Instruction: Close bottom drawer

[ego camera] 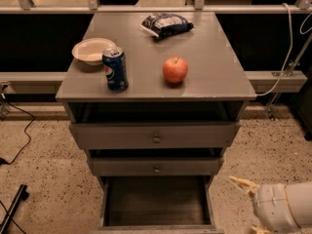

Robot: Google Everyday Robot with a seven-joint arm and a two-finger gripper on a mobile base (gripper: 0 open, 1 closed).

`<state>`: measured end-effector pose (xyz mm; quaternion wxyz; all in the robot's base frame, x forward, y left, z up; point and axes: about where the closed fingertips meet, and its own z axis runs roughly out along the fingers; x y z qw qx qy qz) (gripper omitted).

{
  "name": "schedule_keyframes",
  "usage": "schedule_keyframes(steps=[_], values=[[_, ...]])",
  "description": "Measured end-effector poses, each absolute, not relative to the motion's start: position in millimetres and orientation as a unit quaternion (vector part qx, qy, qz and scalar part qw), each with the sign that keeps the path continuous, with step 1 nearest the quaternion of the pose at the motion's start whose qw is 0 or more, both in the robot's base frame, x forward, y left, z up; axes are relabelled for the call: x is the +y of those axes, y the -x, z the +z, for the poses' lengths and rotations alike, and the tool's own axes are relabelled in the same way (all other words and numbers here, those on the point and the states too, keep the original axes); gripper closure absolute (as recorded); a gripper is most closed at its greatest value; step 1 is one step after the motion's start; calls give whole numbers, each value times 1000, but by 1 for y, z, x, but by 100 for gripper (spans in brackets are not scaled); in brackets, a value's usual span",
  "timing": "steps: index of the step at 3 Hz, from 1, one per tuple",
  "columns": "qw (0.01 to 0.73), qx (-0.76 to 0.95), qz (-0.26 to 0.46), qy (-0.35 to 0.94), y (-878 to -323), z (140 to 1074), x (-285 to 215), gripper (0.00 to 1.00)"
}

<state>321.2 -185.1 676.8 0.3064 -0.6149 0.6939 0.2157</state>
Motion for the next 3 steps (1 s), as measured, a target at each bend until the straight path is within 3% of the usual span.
schedule_keyframes(steps=[1, 3], values=[[318, 667, 253, 624, -318, 625, -165, 0], [359, 627, 309, 619, -266, 460, -75, 0]])
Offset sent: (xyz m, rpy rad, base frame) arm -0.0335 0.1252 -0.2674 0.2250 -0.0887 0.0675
